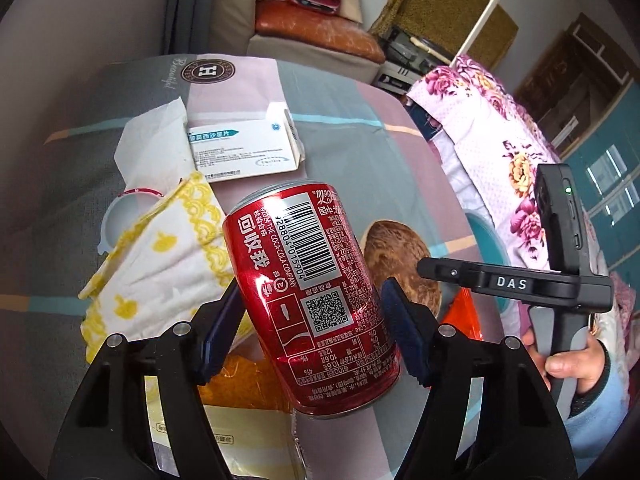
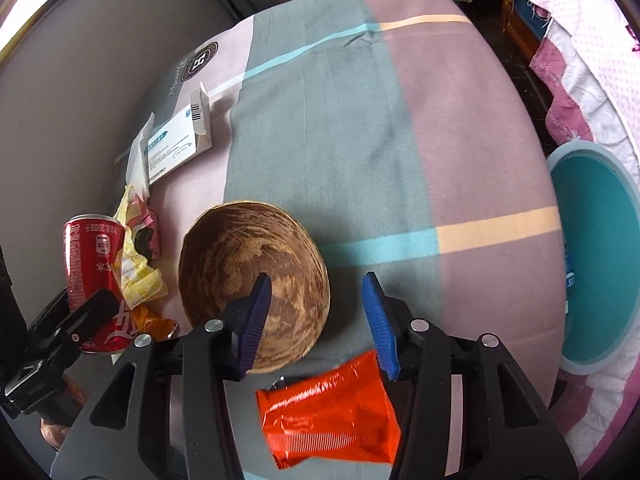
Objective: Collect trash
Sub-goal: 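Grasp the red cola can with left gripper while right gripper grasps wooden bowl, then carry the cola can and wooden bowl with both grippers over the bin, then open both grippers to drop the can and bowl into the bin, then grasp the orange wrapper with right gripper while left gripper grasps yellow tissue, then carry the orange wrapper and yellow tissue with both grippers over the bin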
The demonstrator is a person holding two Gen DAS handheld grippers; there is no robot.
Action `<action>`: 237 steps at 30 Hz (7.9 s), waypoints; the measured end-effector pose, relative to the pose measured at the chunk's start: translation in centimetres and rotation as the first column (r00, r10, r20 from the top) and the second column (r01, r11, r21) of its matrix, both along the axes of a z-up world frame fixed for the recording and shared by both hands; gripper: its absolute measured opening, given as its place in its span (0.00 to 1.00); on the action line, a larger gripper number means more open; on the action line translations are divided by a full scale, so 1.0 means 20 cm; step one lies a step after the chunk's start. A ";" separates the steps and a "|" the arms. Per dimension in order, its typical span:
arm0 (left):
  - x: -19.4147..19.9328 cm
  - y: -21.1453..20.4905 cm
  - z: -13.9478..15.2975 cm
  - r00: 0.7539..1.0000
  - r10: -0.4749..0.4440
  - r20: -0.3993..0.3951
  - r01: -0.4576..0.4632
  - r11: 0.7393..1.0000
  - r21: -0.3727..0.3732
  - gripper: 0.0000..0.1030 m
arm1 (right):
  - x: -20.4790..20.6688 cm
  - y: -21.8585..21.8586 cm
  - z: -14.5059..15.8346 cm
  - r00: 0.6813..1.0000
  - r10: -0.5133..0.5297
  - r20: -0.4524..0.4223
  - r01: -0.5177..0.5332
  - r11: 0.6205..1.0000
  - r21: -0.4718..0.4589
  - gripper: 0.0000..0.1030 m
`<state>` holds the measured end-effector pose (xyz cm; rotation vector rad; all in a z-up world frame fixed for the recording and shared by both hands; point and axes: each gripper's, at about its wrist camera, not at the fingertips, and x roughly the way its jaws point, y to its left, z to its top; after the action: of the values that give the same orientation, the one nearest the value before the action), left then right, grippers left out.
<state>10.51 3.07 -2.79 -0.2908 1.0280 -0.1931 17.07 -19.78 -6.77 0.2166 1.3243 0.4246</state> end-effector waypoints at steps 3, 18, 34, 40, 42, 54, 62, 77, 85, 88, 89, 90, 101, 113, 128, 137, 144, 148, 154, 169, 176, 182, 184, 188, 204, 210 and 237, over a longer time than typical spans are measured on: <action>0.01 0.01 -0.01 1.000 0.002 -0.006 -0.002 1.000 -0.001 0.68 | 0.02 0.02 -0.03 1.000 0.001 0.000 -0.001 1.000 0.025 0.40; 0.01 -0.03 -0.01 1.000 -0.012 -0.012 0.012 1.000 0.011 0.68 | -0.02 0.03 0.08 0.991 -0.022 0.133 0.014 0.998 0.063 0.06; 0.06 -0.40 0.12 0.982 -0.187 0.014 0.186 0.982 0.037 0.68 | -0.12 -0.50 0.36 0.933 -0.244 0.265 0.221 0.968 0.115 0.06; 0.12 -0.71 0.16 0.955 -0.296 0.019 0.295 0.954 0.051 0.68 | -0.18 -0.86 0.42 0.872 -0.374 0.314 0.359 0.927 0.109 0.06; 0.14 -0.83 0.15 0.941 -0.337 0.008 0.336 0.940 0.056 0.68 | -0.21 -1.00 0.42 0.850 -0.420 0.320 0.405 0.907 0.114 0.06; 0.25 -1.42 -0.01 0.869 -0.487 -0.080 0.494 0.861 0.119 0.68 | -0.30 -1.49 0.26 0.783 -0.554 0.284 0.541 0.831 0.130 0.06; 0.32 -1.65 -0.12 0.847 -0.517 -0.125 0.530 0.837 0.134 0.68 | -0.30 -1.62 0.17 0.771 -0.581 0.259 0.569 0.812 0.128 0.06; 0.35 -1.69 -0.24 0.842 -0.502 -0.195 0.528 0.841 0.117 0.76 | -0.27 -1.68 0.08 0.777 -0.589 0.222 0.576 0.808 0.127 0.06; 0.32 -1.62 -0.21 0.858 -0.483 -0.173 0.504 0.857 0.107 0.83 | -0.24 -1.66 0.06 0.784 -0.583 0.215 0.574 0.812 0.107 0.06; 0.32 -1.58 -0.19 0.868 -0.470 -0.159 0.487 0.869 0.089 0.85 | -0.24 -1.65 0.05 0.788 -0.580 0.207 0.573 0.814 0.098 0.06; 0.32 -1.57 -0.19 0.871 -0.465 -0.155 0.481 0.873 0.085 0.85 | -0.23 -1.64 0.04 0.791 -0.578 0.203 0.572 0.815 0.093 0.06; 0.32 -1.55 -0.19 0.875 -0.459 -0.152 0.474 0.877 0.080 0.85 | -0.23 -1.64 0.03 0.792 -0.577 0.200 0.571 0.816 0.091 0.06; 0.33 -1.44 -0.19 0.896 -0.415 -0.157 0.427 0.903 0.049 0.85 | -0.18 -1.57 -0.05 0.822 -0.548 0.158 0.548 0.835 0.045 0.09; 0.31 -1.41 -0.17 0.899 -0.413 -0.149 0.422 0.906 0.036 0.86 | -0.21 -1.60 -0.12 0.816 -0.565 0.118 0.570 0.822 -0.005 0.21; 0.23 -1.25 -0.12 0.920 -0.370 -0.127 0.375 0.927 0.017 0.87 | -0.25 -1.52 0.06 0.818 -0.552 0.162 0.558 0.830 0.008 0.63; 0.14 -1.05 -0.07 0.935 -0.341 -0.100 0.342 0.940 -0.001 0.87 | -0.28 -1.35 0.18 0.841 -0.512 0.178 0.519 0.855 0.007 0.68; 0.05 -0.81 -0.04 0.956 -0.284 -0.080 0.284 0.959 -0.011 0.88 | -0.31 -1.08 0.26 0.887 -0.419 0.194 0.428 0.904 -0.002 0.70; 0.00 -0.66 -0.02 0.967 -0.248 -0.065 0.247 0.969 -0.014 0.90 | -0.34 -0.89 0.28 0.918 -0.349 0.187 0.358 0.934 -0.013 0.71; -0.08 -0.43 0.00 0.981 -0.189 -0.049 0.189 0.982 -0.004 0.90 | -0.37 -0.61 0.28 0.958 -0.243 0.155 0.251 0.967 -0.035 0.74; -0.20 0.15 -0.04 0.998 -0.039 -0.048 0.042 0.997 0.070 0.91 | -0.40 -0.18 0.06 0.998 -0.063 -0.009 0.062 0.995 -0.074 0.74; -0.14 0.40 -0.11 0.995 0.063 -0.074 -0.056 0.994 0.089 0.91 | -0.38 -0.06 -0.03 0.997 -0.033 -0.075 0.026 0.995 -0.091 0.77; -0.07 0.39 -0.18 0.994 0.033 -0.104 -0.021 0.994 0.108 0.91 | -0.39 0.02 -0.06 0.999 0.009 -0.050 -0.015 0.991 -0.132 0.76; -0.06 0.35 -0.20 0.993 0.017 -0.116 -0.004 0.994 0.112 0.91 | -0.40 0.04 -0.05 0.999 0.026 -0.032 -0.030 0.990 -0.139 0.68; -0.08 0.26 -0.22 0.995 -0.018 -0.099 0.035 0.986 0.164 0.84 | -0.42 0.05 -0.05 0.999 0.044 0.000 -0.043 0.989 -0.141 0.58; -0.15 0.20 -0.03 0.999 -0.034 -0.030 0.037 0.995 0.098 0.15 | -0.40 -0.06 0.06 0.996 -0.020 0.083 0.025 0.998 -0.061 0.52; -0.14 0.06 0.06 0.995 -0.098 -0.014 0.099 0.994 0.051 0.15 | -0.38 -0.17 0.09 0.993 -0.076 0.094 0.079 0.997 -0.023 0.52; 0.15 -1.10 0.05 0.885 -0.463 -0.042 0.463 0.886 0.004 0.15 | -0.32 -1.13 0.28 0.872 -0.438 0.219 0.426 0.899 0.102 0.52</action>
<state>13.45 -18.94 -1.70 -0.0289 1.1272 -0.6158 10.60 -42.44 -1.13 0.4801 0.9916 0.0962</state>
